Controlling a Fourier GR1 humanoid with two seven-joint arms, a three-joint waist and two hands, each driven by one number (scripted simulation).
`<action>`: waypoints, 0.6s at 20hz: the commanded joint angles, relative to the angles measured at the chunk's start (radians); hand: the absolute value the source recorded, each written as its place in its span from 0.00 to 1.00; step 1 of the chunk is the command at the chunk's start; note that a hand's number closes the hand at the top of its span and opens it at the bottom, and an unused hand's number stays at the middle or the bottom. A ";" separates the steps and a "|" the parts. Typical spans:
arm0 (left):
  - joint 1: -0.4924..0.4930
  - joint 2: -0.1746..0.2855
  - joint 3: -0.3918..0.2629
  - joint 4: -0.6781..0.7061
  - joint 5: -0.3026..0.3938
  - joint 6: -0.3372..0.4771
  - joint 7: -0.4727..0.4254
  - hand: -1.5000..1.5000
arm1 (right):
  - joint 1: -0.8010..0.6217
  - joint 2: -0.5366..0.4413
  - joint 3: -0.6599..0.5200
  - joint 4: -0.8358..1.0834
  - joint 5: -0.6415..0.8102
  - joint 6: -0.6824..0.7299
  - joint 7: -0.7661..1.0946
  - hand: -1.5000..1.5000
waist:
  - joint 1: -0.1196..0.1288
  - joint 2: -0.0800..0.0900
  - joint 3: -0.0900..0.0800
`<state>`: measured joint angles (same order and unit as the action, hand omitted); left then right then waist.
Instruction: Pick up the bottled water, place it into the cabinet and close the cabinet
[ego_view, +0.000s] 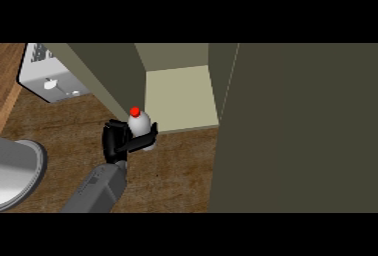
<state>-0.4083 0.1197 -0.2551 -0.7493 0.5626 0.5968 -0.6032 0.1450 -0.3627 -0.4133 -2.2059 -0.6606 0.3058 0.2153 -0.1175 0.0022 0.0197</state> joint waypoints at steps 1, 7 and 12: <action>-0.254 -0.086 -0.005 0.043 0.011 -0.017 0.091 1.00 | -0.003 -0.009 -0.009 0.004 -0.013 0.019 -0.007 0.00 | -0.057 0.027 -0.023; -0.232 -0.070 0.018 0.020 0.040 -0.035 0.063 1.00 | -0.014 -0.026 -0.027 0.011 -0.039 0.019 0.003 0.00 | -0.072 0.029 -0.025; -0.233 -0.059 0.001 0.030 0.027 -0.015 0.062 1.00 | -0.045 -0.022 -0.020 0.041 -0.035 0.018 -0.011 0.00 | -0.065 0.038 -0.023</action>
<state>-0.3785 0.1274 -0.2386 -0.7832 0.5910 0.6002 -0.6434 0.1200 -0.3803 -0.4315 -2.1802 -0.6941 0.3225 0.2109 -0.1445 0.0118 0.0180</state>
